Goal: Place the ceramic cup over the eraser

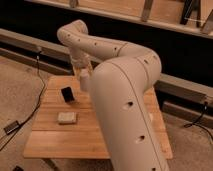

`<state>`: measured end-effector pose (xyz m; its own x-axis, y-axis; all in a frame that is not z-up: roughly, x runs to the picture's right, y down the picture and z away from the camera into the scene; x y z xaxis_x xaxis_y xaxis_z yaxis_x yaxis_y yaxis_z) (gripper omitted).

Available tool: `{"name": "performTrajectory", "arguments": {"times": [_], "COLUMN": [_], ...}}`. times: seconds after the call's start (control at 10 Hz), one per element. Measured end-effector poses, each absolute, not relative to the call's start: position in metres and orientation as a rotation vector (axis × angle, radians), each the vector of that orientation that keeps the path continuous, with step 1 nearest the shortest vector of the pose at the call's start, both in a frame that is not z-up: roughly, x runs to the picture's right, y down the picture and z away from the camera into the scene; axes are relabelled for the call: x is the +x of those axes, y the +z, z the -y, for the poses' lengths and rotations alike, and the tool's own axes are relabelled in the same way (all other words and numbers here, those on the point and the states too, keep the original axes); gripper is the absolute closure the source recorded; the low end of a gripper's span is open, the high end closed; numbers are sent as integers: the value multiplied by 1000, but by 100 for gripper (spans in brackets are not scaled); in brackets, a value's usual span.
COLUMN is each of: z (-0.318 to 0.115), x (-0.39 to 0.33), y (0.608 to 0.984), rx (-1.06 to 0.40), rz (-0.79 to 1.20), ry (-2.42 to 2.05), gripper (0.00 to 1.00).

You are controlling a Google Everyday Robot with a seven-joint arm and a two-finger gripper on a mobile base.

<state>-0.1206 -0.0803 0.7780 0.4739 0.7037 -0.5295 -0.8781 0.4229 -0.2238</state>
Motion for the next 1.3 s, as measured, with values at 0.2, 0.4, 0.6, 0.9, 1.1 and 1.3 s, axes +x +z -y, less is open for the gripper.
{"name": "performTrajectory", "arguments": {"times": [0.2,0.4,0.6,0.9,1.1,1.3], "z": [88,93,93,91,86,83], "x": [-134,-151,-168,-185,-197,-206], "y": [759,749,746,750,758,766], "rx": [-495,-498,-514,-539,-564,-582], "rz": [-354,-316,-285,-254,-236,-226], "ry": [1008,999,989,969,946,930], "gripper": [100,100,100,100,100,100]}}
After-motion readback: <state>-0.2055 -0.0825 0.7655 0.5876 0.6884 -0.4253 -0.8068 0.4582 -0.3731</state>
